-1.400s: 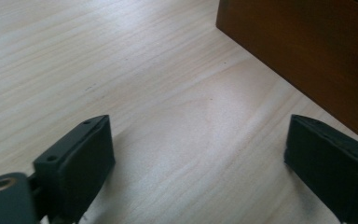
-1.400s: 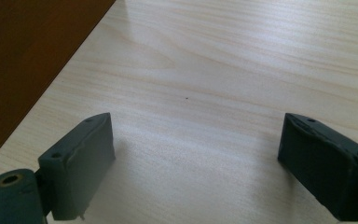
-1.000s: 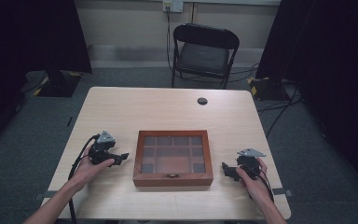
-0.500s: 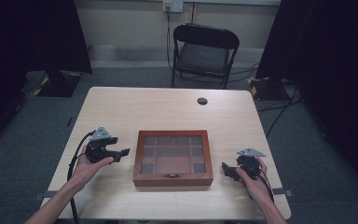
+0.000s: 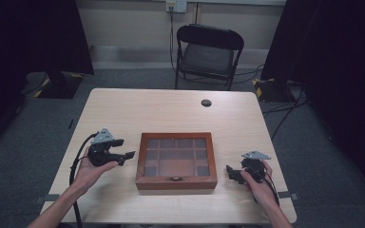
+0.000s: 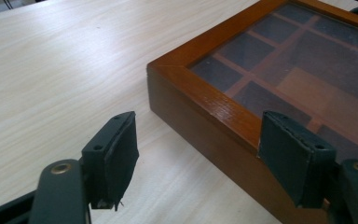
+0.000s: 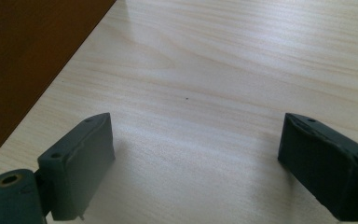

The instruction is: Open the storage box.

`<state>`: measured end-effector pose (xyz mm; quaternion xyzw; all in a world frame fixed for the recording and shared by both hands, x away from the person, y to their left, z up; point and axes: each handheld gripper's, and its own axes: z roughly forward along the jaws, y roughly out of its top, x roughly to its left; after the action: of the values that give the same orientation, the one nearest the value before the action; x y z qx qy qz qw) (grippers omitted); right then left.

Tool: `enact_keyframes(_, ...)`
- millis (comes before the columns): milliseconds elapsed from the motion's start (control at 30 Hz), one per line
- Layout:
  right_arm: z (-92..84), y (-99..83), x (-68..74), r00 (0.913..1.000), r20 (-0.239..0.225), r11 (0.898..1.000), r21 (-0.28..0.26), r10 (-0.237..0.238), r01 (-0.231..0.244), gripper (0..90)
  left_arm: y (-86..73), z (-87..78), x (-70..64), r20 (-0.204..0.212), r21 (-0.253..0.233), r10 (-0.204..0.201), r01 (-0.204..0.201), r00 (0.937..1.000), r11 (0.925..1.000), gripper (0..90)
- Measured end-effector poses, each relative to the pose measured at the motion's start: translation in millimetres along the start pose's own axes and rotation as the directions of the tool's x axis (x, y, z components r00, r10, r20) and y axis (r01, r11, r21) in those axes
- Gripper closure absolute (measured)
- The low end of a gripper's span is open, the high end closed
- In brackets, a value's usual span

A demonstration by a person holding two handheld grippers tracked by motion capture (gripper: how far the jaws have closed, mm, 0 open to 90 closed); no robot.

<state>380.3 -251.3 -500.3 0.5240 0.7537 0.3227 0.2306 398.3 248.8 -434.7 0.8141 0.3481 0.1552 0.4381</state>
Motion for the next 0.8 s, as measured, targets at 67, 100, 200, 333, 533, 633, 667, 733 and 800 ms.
enact_keyframes(67,0.1,0.1,-0.3,1.0,0.0,1.0,0.001,-0.002,0.002,9.4,1.9,-0.3,-1.7,0.011,-0.004,-0.001,0.001,0.9999,1.0,30.5)
enact_keyframes(100,0.1,0.1,-0.3,1.0,0.0,1.0,0.0,-0.003,0.003,9.4,2.6,-0.4,-2.7,0.022,-0.008,-0.007,0.008,0.9997,0.9999,30.8)
enact_keyframes(200,0.1,0.1,-0.4,1.0,0.0,1.0,0.001,-0.003,0.003,9.3,5.0,-1.2,-6.1,0.033,-0.01,-0.005,0.005,0.9994,0.9999,31.6)
enact_keyframes(333,0.3,0.2,-0.5,1.0,-0.002,1.0,-0.001,-0.005,0.005,9.3,9.2,-1.3,-11.8,0.078,-0.009,0.001,0.0,0.997,1.0,33.1)
enact_keyframes(533,0.4,0.2,-0.7,1.0,-0.002,1.0,0.0,-0.005,0.005,9.1,14.6,1.0,-20.7,0.132,-0.016,-0.005,0.007,0.9913,0.9998,34.2)
enact_keyframes(633,0.4,0.2,-0.7,1.0,-0.002,1.0,0.0,-0.005,0.005,9.1,17.3,1.4,-25.2,0.152,-0.015,0.001,0.001,0.9884,0.9999,34.6)
enact_keyframes(667,0.4,0.3,-0.7,1.0,-0.003,1.0,0.0,-0.005,0.005,9.1,18.5,1.8,-26.8,0.157,-0.012,0.012,-0.011,0.9875,0.9999,34.7)
enact_keyframes(733,0.4,0.2,-0.7,1.0,-0.002,1.0,0.0,-0.005,0.005,9.1,20.6,3.7,-29.9,0.165,-0.002,0.018,-0.017,0.9861,0.9998,35.2)
enact_keyframes(800,0.4,0.2,-0.7,1.0,-0.002,1.0,0.0,-0.006,0.006,9.0,22.8,5.8,-32.6,0.164,0.0,0.018,-0.019,0.9863,0.9998,35.1)
